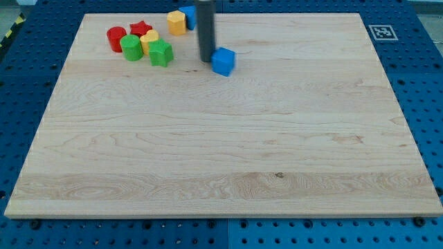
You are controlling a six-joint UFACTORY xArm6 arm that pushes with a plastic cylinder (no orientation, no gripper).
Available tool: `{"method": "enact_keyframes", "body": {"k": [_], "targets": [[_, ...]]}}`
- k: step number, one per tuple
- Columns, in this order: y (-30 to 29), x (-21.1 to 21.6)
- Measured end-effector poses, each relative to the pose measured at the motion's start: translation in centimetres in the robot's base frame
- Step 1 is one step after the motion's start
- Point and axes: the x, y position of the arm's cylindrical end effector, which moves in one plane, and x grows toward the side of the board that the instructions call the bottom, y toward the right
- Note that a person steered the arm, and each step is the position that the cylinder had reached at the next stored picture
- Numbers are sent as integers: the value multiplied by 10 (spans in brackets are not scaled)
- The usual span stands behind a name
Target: Move the green circle above the blue cube
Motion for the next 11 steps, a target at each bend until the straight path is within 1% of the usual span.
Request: {"method": "enact_keyframes", "body": {"k": [1, 2, 3, 5, 6, 7, 8, 9, 11], "targets": [[85, 39], [95, 54], [15, 54], [-230, 49], [-296, 4], [-303, -27], [-281, -51], [-242, -55], [-99, 14]]}}
